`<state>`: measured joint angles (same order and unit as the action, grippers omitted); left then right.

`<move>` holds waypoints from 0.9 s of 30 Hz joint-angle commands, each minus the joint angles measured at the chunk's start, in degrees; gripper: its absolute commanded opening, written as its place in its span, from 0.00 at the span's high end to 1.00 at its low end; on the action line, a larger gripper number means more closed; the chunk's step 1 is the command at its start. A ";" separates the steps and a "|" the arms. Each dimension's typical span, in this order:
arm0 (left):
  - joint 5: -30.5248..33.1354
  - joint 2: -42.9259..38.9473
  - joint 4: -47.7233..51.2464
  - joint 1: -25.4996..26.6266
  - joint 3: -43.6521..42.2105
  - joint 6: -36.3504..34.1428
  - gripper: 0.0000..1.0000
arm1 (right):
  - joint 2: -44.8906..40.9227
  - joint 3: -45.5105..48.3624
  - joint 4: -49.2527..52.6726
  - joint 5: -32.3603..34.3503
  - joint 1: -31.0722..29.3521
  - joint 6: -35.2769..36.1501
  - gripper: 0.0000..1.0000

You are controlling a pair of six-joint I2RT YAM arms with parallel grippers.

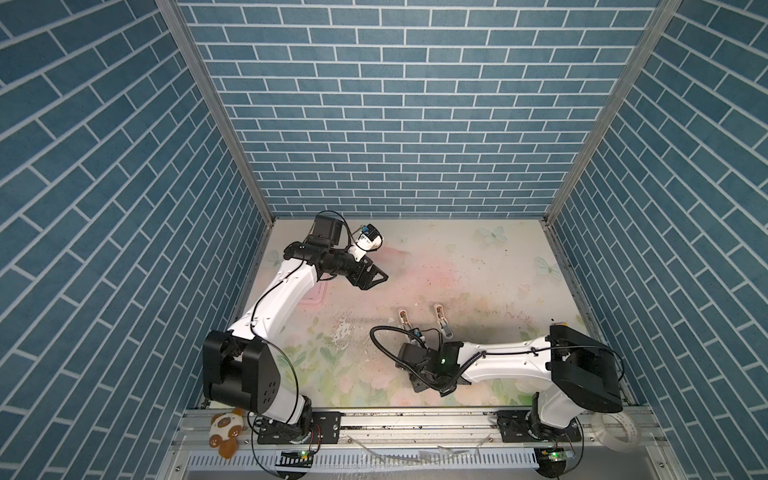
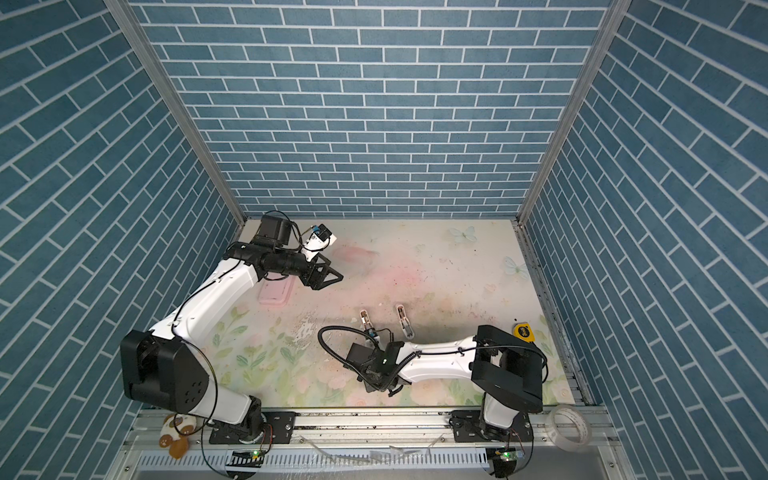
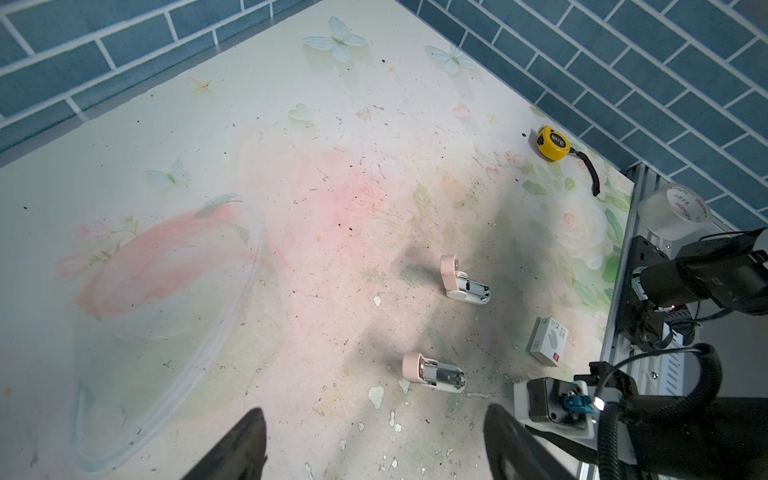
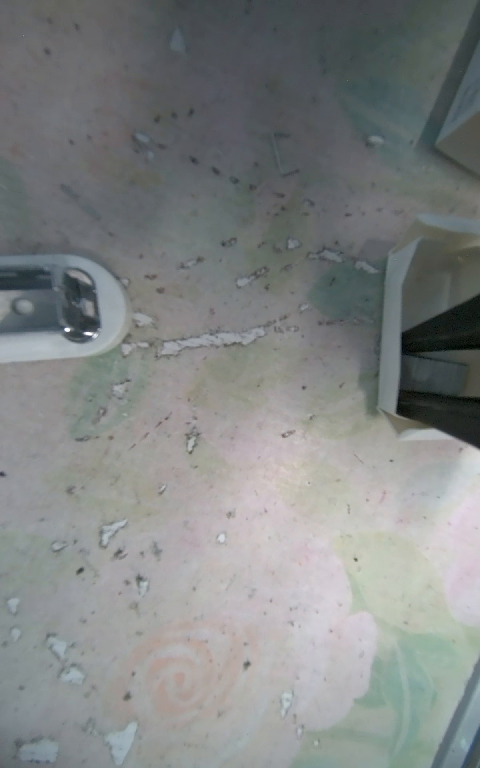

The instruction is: Load the staples into the stapler

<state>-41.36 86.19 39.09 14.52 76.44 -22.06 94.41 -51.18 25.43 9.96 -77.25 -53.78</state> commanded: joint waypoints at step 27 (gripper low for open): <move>-0.12 -2.37 -0.27 -0.29 -2.00 -0.25 0.17 | 3.49 -0.29 2.43 3.05 -0.62 -2.52 0.78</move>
<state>-41.23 85.10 38.76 14.52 75.42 -22.06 95.57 -52.23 26.59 11.75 -77.62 -53.82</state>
